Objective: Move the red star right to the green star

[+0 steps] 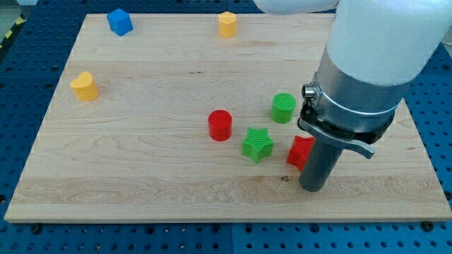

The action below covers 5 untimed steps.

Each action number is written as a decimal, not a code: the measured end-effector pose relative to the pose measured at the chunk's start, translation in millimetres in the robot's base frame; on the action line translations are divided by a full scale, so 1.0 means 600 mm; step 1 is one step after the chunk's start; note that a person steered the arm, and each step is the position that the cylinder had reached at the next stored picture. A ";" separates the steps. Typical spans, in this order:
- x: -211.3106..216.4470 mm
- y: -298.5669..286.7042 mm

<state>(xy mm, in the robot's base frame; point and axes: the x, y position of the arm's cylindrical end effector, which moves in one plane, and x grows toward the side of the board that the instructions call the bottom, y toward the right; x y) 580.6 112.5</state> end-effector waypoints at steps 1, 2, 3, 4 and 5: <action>-0.002 0.000; -0.004 0.000; -0.004 0.000; -0.010 0.000; -0.018 0.000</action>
<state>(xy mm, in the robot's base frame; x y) 570.0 112.5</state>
